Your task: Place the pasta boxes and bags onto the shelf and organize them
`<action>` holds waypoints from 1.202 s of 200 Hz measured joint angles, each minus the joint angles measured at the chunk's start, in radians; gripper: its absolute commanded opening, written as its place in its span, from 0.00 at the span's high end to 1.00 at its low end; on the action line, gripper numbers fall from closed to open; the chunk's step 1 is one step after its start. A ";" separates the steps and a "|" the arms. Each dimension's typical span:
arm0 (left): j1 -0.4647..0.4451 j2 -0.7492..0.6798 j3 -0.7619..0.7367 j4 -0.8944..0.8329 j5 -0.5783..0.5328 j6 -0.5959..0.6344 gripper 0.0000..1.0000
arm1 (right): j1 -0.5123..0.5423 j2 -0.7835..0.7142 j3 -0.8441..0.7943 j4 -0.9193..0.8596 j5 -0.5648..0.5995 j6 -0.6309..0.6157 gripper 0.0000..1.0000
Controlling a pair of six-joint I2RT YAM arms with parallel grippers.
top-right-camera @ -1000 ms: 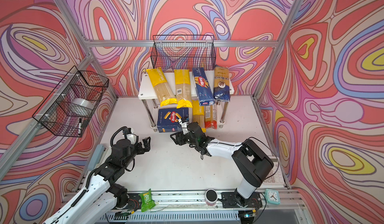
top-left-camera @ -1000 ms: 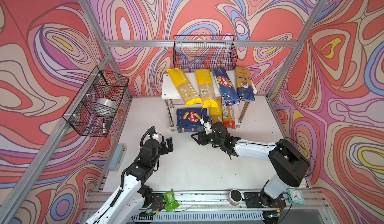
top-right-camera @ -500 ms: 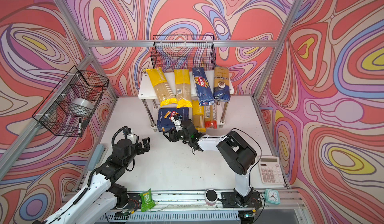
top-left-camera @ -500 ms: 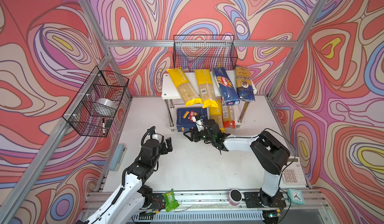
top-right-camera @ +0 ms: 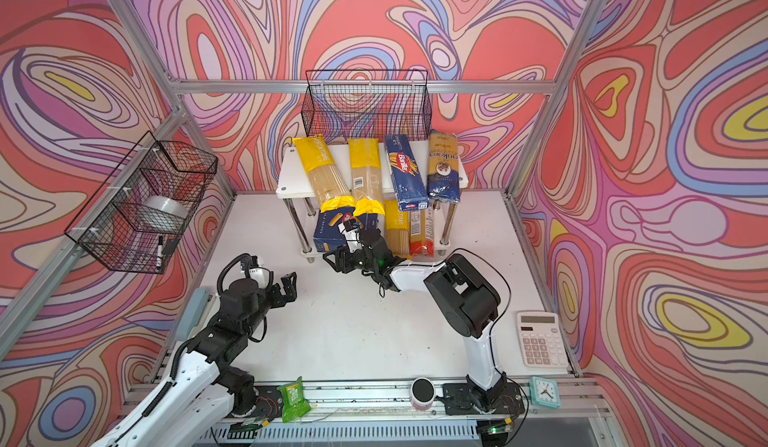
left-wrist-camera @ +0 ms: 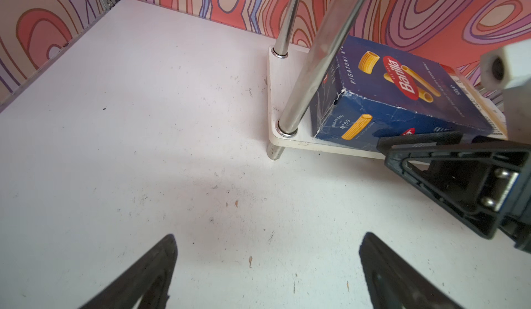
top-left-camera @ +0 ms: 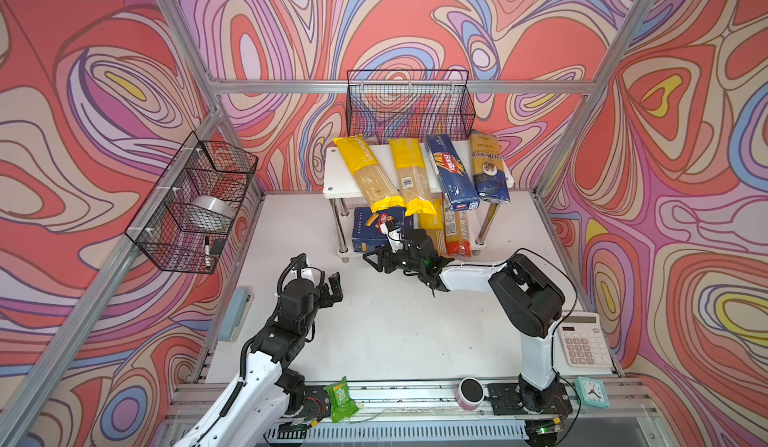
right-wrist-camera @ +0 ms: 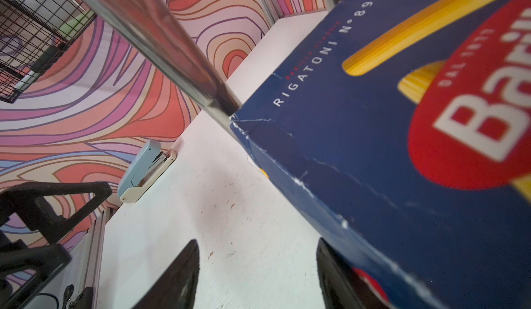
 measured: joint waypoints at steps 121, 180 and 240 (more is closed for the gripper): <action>0.184 -0.006 -0.017 -0.005 -0.010 0.028 0.00 | -0.020 -0.282 -0.255 -0.082 0.091 -0.021 0.26; 0.483 0.291 -0.017 0.162 0.050 0.037 0.00 | -0.270 -0.746 -0.433 -0.424 0.394 -0.006 0.08; 0.488 0.585 -0.036 0.499 0.041 0.119 0.00 | -0.614 -0.699 -0.473 -0.437 0.531 -0.054 0.02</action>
